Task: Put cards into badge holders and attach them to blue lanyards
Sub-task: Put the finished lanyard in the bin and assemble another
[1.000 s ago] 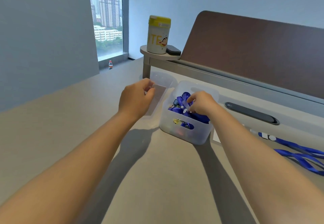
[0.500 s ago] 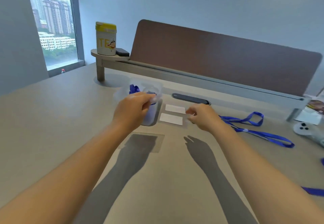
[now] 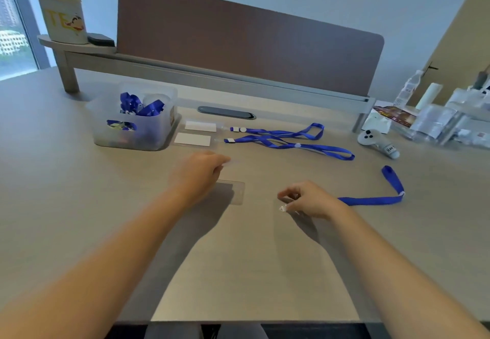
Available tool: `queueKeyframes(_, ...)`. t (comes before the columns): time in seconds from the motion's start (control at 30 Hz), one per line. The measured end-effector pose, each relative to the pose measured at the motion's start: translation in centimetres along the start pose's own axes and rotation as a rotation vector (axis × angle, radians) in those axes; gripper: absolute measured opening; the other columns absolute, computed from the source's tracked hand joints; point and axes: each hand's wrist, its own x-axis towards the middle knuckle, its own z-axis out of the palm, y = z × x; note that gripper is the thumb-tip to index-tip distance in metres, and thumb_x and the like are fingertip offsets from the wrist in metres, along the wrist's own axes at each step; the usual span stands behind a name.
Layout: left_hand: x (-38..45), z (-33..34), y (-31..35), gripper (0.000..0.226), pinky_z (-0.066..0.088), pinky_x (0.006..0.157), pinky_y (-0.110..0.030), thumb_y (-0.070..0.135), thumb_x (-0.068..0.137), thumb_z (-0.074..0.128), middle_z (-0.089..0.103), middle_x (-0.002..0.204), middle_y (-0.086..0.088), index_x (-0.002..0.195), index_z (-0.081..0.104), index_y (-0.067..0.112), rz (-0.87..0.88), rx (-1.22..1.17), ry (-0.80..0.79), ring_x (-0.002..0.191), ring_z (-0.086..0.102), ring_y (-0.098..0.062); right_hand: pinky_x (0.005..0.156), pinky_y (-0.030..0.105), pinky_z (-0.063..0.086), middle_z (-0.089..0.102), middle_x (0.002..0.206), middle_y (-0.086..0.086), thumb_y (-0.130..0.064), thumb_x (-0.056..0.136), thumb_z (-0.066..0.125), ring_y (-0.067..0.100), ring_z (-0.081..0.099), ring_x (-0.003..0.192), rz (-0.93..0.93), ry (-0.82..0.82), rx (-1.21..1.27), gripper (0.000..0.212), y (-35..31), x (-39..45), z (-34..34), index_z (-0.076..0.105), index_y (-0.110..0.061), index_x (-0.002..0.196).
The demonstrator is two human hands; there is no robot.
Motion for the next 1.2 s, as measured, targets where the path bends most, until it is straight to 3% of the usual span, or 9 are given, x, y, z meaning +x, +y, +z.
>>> queueKeyframes(0.1, 0.2, 0.2, 0.5, 0.035, 0.041, 0.095, -0.033, 0.015, 0.095, 0.037, 0.057, 0.130, -0.005, 0.126, 0.051, 0.019, 0.000, 0.034, -0.026, 0.119, 0.050, -0.024, 0.097, 0.030, 0.041, 0.059, 0.127, 0.005, -0.019, 0.084, 0.063, 0.019, 0.052, 0.117, -0.007, 0.089, -0.016, 0.033, 0.6, 0.2, 0.4, 0.062, -0.011, 0.117)
queueKeyframes(0.27, 0.3, 0.3, 1.0, 0.035, 0.040, 0.092, -0.032, 0.016, 0.096, 0.035, 0.057, 0.130, -0.005, 0.127, 0.051, 0.019, -0.005, 0.062, -0.042, 0.118, 0.050, -0.024, 0.077, 0.028, 0.042, 0.055, 0.093, 0.003, -0.020, 0.088, 0.057, 0.014, 0.049, 0.085, -0.079, 0.255, -0.113, 0.019, 0.2, 0.8, 1.3, 0.063, -0.005, 0.097)
queueKeyframes(0.47, 0.9, -0.2, 1.6, 0.033, 0.043, 0.084, -0.034, 0.016, 0.096, 0.034, 0.062, 0.121, -0.010, 0.124, 0.052, 0.013, -0.035, 0.056, 0.060, 0.108, 0.055, -0.026, 0.077, 0.039, 0.052, 0.062, 0.090, 0.011, -0.025, 0.096, 0.041, 0.026, 0.062, 0.081, -0.242, 0.491, -0.029, 0.024, -2.3, 1.5, 0.8, 0.050, -0.007, 0.108)
queueKeyframes(0.6, 1.8, -1.0, 2.2, 0.027, 0.047, 0.081, -0.035, 0.014, 0.094, 0.039, 0.067, 0.107, -0.016, 0.111, 0.059, 0.006, -0.087, -0.076, 0.112, 0.095, 0.059, -0.028, 0.062, 0.037, 0.042, 0.051, 0.077, 0.007, -0.020, 0.099, 0.032, 0.020, 0.048, 0.064, -0.347, 0.556, 0.017, 0.025, -4.1, 1.9, -0.2, 0.048, -0.004, 0.110)
queueKeyframes(0.67, 2.2, -1.6, 2.5, 0.027, 0.045, 0.080, -0.029, 0.014, 0.093, 0.042, 0.067, 0.108, -0.016, 0.113, 0.059, 0.006, -0.134, -0.194, 0.148, 0.094, 0.060, -0.026, 0.066, 0.032, 0.038, 0.054, 0.087, 0.009, -0.017, 0.099, 0.030, 0.017, 0.048, 0.070, -0.378, 0.535, 0.075, 0.027, -5.1, 2.1, -0.4, 0.049, -0.006, 0.114)
queueKeyframes(0.77, 2.8, -2.6, 2.8, 0.029, 0.038, 0.076, -0.024, 0.014, 0.093, 0.042, 0.063, 0.116, -0.014, 0.117, 0.057, 0.007, -0.219, -0.349, 0.161, 0.090, 0.052, -0.018, 0.080, 0.020, 0.033, 0.056, 0.117, 0.013, -0.018, 0.099, 0.031, 0.022, 0.052, 0.104, -0.423, 0.533, 0.129, 0.035, -6.5, 2.1, -0.8, 0.054, -0.007, 0.123)
queueKeyframes(0.9, 3.3, -3.4, 2.1, 0.029, 0.039, 0.079, -0.030, 0.016, 0.093, 0.043, 0.059, 0.122, -0.013, 0.118, 0.057, 0.009, -0.311, -0.481, 0.154, 0.091, 0.045, -0.017, 0.087, 0.022, 0.033, 0.055, 0.125, 0.015, -0.018, 0.100, 0.030, 0.023, 0.047, 0.117, -0.434, 0.514, 0.167, 0.038, -8.1, 1.8, -1.2, 0.051, -0.007, 0.130)
queueKeyframes(1.1, 3.2, -4.0, 1.3, 0.030, 0.040, 0.086, -0.027, 0.010, 0.092, 0.045, 0.059, 0.124, -0.013, 0.120, 0.056, 0.008, -0.300, -0.559, 0.162, 0.095, 0.047, -0.013, 0.072, 0.015, 0.033, 0.062, 0.109, 0.015, -0.012, 0.096, 0.040, 0.019, 0.053, 0.094, -0.541, 0.647, 0.118, 0.026, -9.7, 1.8, -1.0, 0.060, 0.001, 0.107)
queueKeyframes(1.2, 3.1, -4.3, 1.1, 0.031, 0.042, 0.093, -0.029, 0.008, 0.092, 0.045, 0.058, 0.126, -0.013, 0.121, 0.055, 0.009, -0.279, -0.591, 0.150, 0.107, 0.051, -0.018, 0.072, 0.012, 0.030, 0.062, 0.109, 0.015, -0.012, 0.096, 0.041, 0.021, 0.054, 0.097, -0.590, 0.688, 0.055, 0.027, -10.2, 1.7, -1.0, 0.061, 0.001, 0.108)
